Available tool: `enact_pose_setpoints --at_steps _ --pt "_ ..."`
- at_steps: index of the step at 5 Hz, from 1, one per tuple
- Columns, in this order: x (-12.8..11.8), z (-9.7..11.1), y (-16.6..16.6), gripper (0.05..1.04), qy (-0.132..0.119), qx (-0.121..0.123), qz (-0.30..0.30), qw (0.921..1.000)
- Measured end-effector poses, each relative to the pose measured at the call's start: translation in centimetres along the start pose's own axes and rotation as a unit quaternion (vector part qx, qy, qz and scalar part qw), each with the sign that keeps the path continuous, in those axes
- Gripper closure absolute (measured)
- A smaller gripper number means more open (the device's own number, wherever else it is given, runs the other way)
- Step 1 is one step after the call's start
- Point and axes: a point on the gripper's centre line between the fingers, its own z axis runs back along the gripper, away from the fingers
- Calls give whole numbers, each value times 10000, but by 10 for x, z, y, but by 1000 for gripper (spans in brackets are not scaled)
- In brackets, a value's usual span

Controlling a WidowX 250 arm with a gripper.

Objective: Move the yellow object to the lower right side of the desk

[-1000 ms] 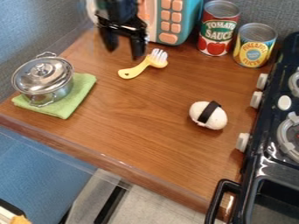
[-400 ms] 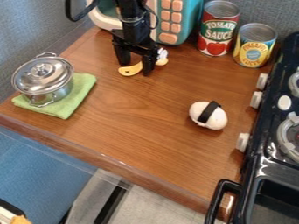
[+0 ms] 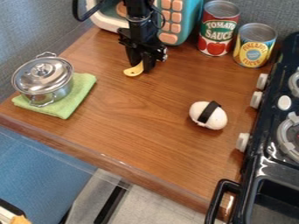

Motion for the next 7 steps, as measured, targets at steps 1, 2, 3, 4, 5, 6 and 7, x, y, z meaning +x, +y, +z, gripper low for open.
enact_pose_setpoints --at_steps 1,2,3,4,5,6,7 --pt "-1 3 -4 721 101 -169 73 9998" --pt "-8 26 -11 721 123 -316 227 9992" --pt "-28 77 -16 721 -158 -279 353 9989" --pt "-69 96 -32 721 -73 -294 341 9990" --pt "-98 88 -59 721 135 -270 57 9995" --pt "-119 68 -86 721 374 -208 -103 9990" --pt "-127 54 -104 721 311 -12 -121 9994"
